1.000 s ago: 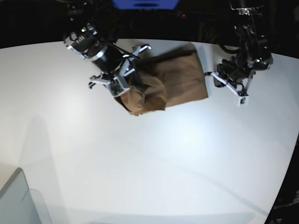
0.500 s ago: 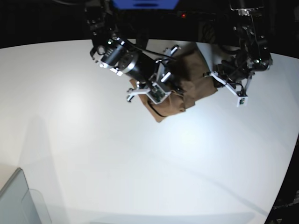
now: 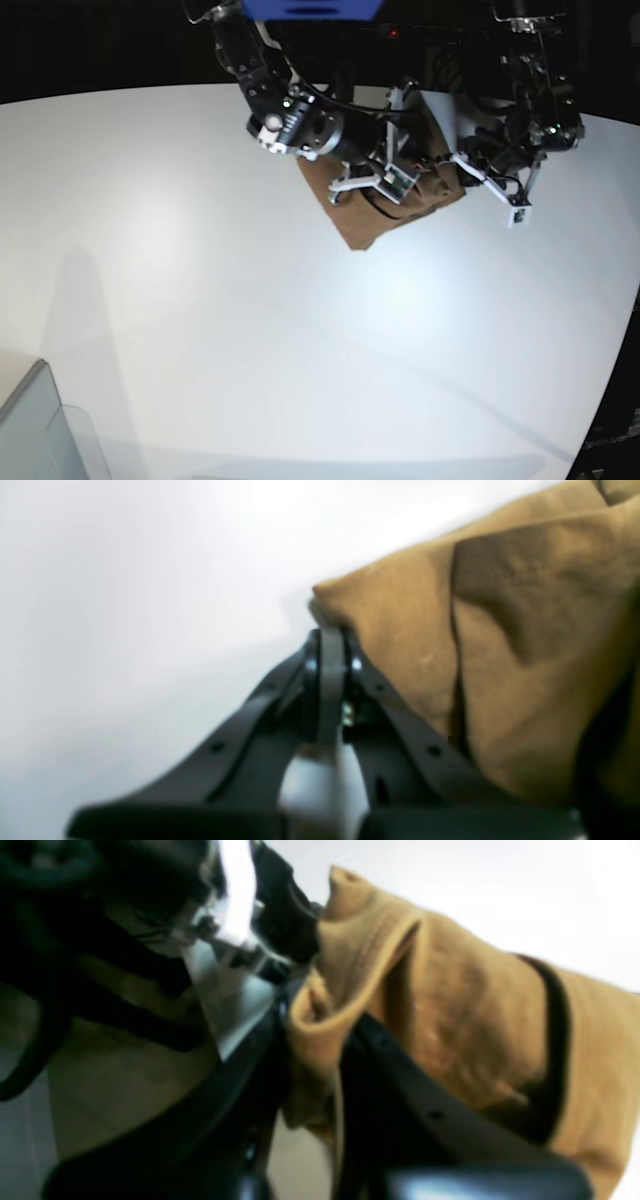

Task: Layout the t-shirt on the table in an organized manner, then fold the t-shirt properly
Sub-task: 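Lift the shirt's end with the right gripper and fold it over toward the left gripper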

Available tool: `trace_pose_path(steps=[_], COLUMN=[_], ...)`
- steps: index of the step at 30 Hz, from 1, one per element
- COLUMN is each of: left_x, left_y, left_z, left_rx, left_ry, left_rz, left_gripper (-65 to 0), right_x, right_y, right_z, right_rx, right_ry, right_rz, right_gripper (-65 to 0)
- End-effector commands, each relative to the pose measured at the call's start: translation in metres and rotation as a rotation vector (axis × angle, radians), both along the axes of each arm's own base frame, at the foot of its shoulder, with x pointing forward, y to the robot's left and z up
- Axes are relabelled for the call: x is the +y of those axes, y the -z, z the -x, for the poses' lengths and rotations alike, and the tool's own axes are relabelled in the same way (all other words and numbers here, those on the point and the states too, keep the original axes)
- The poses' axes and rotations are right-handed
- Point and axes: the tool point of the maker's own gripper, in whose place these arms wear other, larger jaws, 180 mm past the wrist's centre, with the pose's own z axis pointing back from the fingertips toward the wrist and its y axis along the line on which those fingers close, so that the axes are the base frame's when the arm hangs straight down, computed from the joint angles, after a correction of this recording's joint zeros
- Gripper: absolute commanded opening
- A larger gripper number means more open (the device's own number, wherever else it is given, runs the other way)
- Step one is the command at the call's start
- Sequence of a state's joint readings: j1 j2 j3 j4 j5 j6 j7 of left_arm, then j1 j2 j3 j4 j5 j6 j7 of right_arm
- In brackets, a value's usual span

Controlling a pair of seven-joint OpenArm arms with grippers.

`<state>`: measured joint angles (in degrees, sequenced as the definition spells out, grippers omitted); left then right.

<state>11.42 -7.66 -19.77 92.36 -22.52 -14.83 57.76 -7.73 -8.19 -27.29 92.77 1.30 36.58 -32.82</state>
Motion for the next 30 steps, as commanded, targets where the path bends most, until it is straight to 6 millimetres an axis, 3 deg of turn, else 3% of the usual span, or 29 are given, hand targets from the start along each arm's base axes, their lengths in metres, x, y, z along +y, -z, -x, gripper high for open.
trace_pose_path(steps=[1, 4, 7, 11, 14, 17, 21, 25, 30], left_x=[0.006, 0.023, 0.041, 0.08, 0.096, 0.106, 0.106, 0.106, 0.106], left_y=[0.003, -0.003, -0.012, -0.025, -0.028, -0.028, -0.027, -0.027, -0.027], left_z=[0.008, 0.012, 0.015, 0.028, 0.035, 0.043, 0.045, 0.045, 0.045], left_rx=[0.04, 0.031, 0.01, -0.003, 0.001, 0.01, 0.014, 0.014, 0.014], left_ry=[0.009, -0.018, -0.058, -0.13, -0.166, -0.191, -0.194, -0.194, -0.194], left_rz=[-0.029, -0.052, -0.084, -0.141, -0.166, -0.175, -0.177, -0.175, -0.177], left_gripper=[-65.0, -65.0, -65.0, -65.0, -65.0, -65.0, -65.0, -65.0, -65.0], right_x=[0.009, 0.01, 0.01, 0.011, 0.011, 0.013, 0.032, 0.049, 0.045], right_y=[-0.018, -0.013, -0.013, -0.017, -0.018, -0.019, -0.026, -0.051, -0.074], right_z=[-0.007, -0.007, -0.007, -0.007, -0.008, -0.007, 0.011, 0.026, 0.019], right_rx=[-0.032, -0.021, -0.021, -0.024, -0.028, -0.031, -0.043, -0.098, -0.16], right_ry=[0.0, -0.004, -0.004, -0.002, -0.002, -0.007, -0.082, -0.144, -0.126], right_rz=[-0.064, -0.059, -0.057, -0.074, -0.075, -0.078, -0.091, -0.133, -0.159], right_gripper=[-64.9, -58.5, -47.8, -31.9, -25.6, -24.9, -24.7, -24.7, -24.7])
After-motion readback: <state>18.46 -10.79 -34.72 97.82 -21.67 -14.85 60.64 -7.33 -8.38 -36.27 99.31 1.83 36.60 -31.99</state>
